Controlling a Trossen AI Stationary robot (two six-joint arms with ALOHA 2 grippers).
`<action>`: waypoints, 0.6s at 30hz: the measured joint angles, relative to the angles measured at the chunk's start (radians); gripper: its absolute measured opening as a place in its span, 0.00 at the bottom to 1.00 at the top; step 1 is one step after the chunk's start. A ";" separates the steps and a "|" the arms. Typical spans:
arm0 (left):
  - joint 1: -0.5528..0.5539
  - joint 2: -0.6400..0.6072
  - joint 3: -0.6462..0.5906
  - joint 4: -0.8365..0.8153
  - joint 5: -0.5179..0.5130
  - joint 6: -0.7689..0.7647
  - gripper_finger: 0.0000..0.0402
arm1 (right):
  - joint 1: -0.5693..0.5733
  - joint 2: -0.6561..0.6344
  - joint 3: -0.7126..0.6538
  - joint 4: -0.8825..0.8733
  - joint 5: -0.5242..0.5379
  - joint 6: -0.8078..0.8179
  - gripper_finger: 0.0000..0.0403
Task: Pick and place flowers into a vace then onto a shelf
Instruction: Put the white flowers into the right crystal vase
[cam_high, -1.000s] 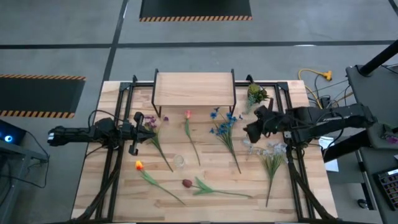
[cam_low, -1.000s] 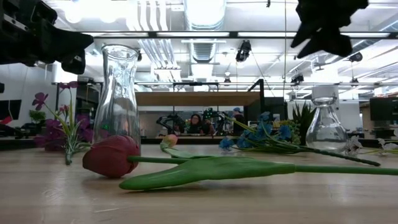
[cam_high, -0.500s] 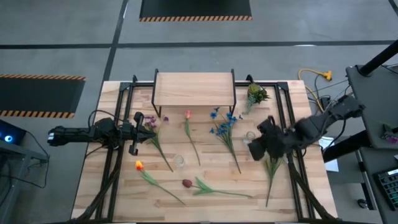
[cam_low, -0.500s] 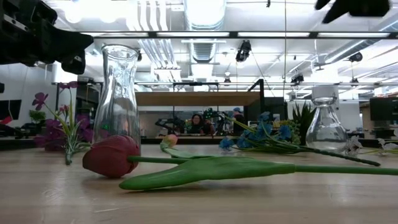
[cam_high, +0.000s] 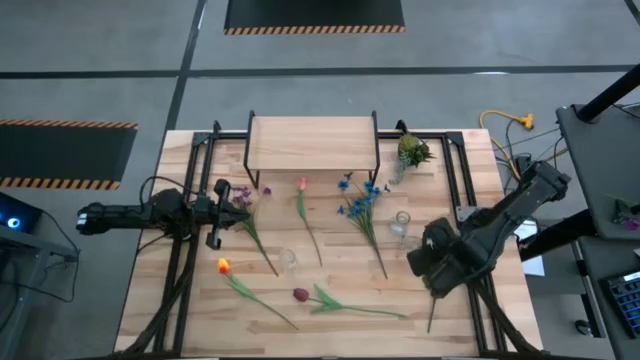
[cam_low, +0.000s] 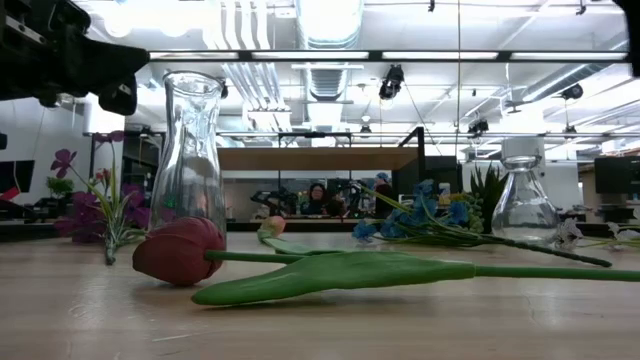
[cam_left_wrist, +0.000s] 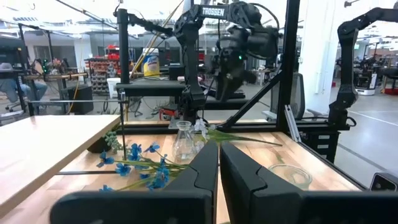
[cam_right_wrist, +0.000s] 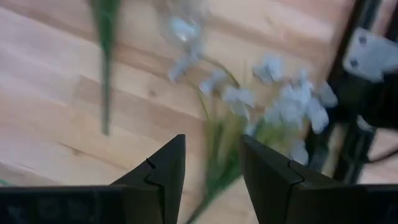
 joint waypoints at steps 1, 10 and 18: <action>0.000 0.002 0.000 0.002 0.000 0.000 0.00 | 0.003 0.008 -0.012 0.000 -0.029 0.009 0.37; 0.000 0.012 -0.001 -0.005 0.000 0.000 0.00 | 0.003 0.022 -0.154 0.016 -0.219 0.130 0.56; 0.000 0.012 -0.001 0.001 0.000 0.000 0.00 | 0.003 0.022 -0.261 0.267 -0.260 0.148 0.68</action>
